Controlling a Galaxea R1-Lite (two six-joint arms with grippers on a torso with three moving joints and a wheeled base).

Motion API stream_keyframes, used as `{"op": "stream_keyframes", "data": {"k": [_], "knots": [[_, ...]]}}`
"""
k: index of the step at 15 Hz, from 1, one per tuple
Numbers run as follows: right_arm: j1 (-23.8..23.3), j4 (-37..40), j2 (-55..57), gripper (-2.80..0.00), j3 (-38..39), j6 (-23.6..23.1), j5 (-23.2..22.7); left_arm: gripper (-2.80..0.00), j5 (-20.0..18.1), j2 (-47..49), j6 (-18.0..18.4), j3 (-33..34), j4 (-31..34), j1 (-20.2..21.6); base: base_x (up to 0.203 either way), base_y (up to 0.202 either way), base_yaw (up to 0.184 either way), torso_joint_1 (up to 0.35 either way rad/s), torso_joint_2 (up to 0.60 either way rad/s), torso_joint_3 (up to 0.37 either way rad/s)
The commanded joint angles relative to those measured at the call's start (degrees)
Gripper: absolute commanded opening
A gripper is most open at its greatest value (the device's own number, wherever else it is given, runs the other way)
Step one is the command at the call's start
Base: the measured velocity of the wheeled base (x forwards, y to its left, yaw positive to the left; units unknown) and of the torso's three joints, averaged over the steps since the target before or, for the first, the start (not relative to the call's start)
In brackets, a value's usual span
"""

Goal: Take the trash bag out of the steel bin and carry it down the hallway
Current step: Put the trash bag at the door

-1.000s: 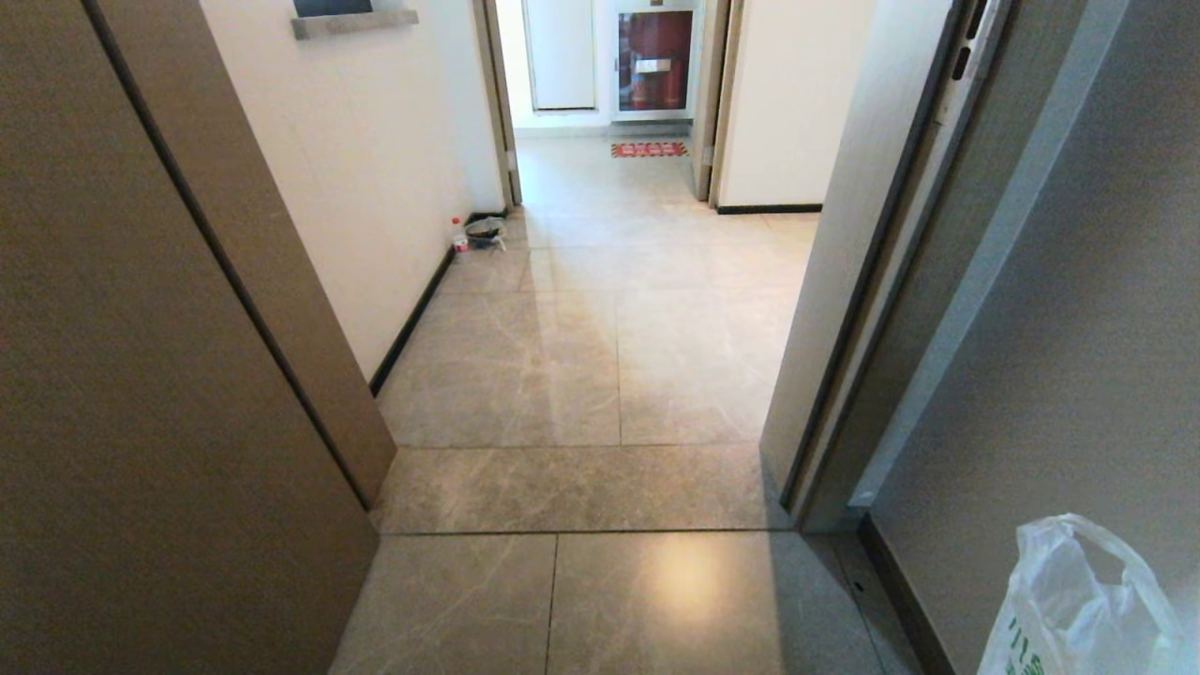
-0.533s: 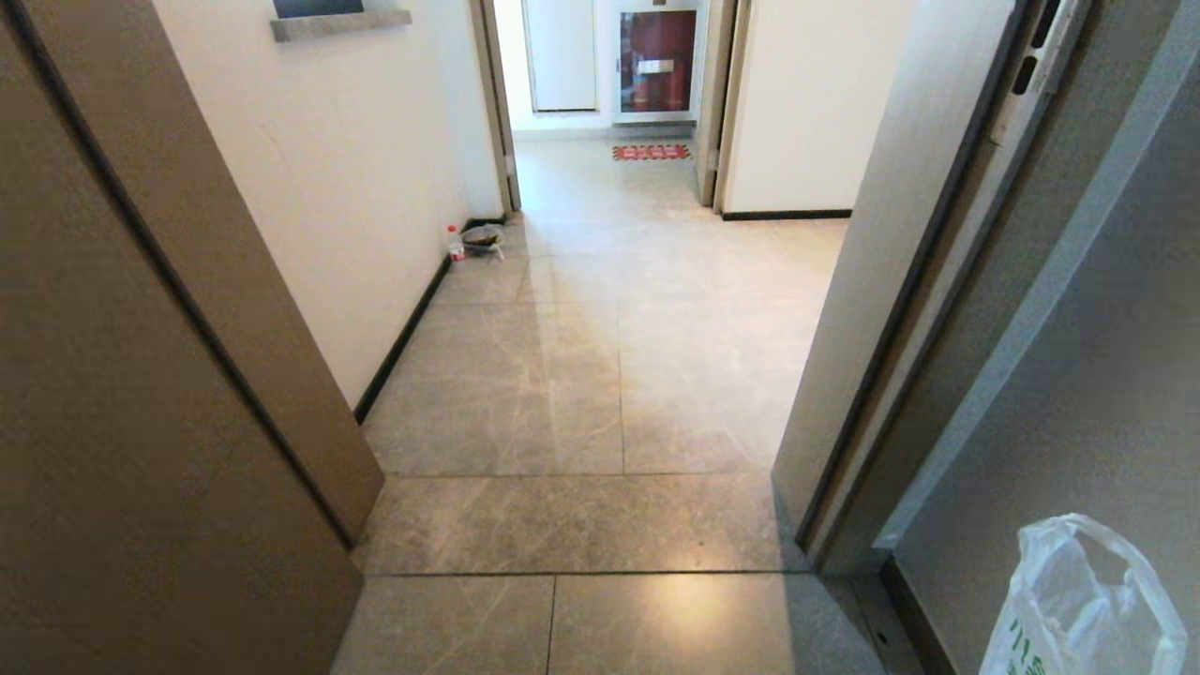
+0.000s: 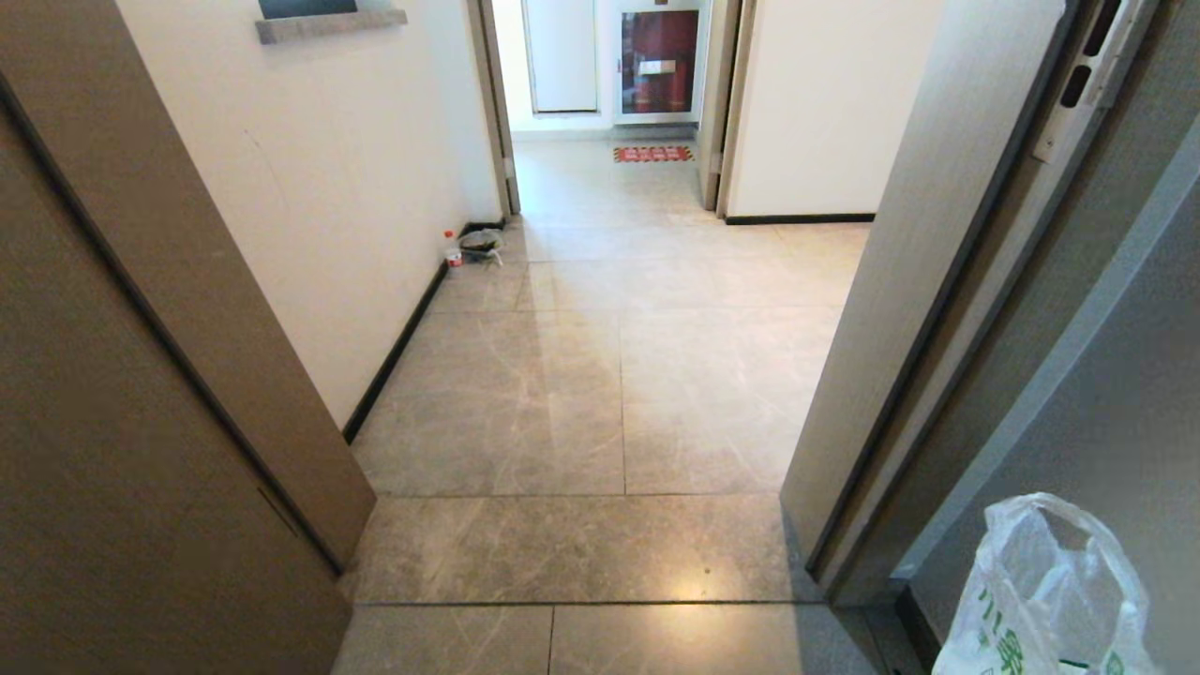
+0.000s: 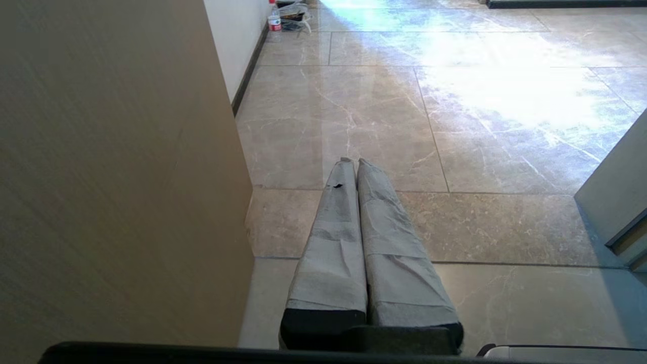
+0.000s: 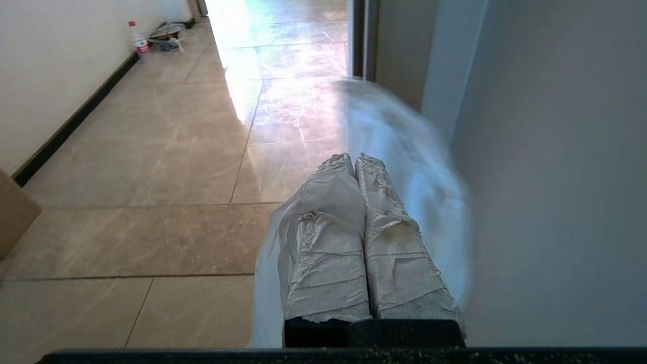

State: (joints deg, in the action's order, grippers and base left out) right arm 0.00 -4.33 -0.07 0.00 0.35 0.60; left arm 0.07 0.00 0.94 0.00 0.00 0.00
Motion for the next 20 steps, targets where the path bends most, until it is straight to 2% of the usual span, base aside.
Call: {"op": "stream_keyframes", "data": {"k": [1,4,10,17,20], "knots": [[0.0,-0.1,0.0,-2.80,1.8,0.0,0.0,-2.80,0.0,0.0,-1.6,0.1,0.1,0.0,0.000,0.000,0.000,0.000,0.00,0.000],[0.0,-0.1,0.0,-2.80,1.8,0.0,0.0,-2.80,0.0,0.0,-1.6,0.1,0.1,0.0,0.000,0.000,0.000,0.000,0.00,0.000],[0.0,-0.2,0.0,-2.80,1.8,0.0,-0.1,-2.80,-0.1,0.0,-1.9,0.1,0.1,0.0,0.000,0.143,0.003,0.003,0.00,0.001],[0.0,-0.2,0.0,-2.80,1.8,0.0,-0.1,-2.80,-0.1,0.0,-1.8,0.0,0.0,0.0,0.000,0.000,0.000,0.000,0.00,0.000],[0.0,-0.2,0.0,-2.80,1.8,0.0,-0.1,-2.80,-0.1,0.0,-1.8,0.0,0.0,0.0,0.145,0.000,0.000,0.002,0.00,0.000]]}}
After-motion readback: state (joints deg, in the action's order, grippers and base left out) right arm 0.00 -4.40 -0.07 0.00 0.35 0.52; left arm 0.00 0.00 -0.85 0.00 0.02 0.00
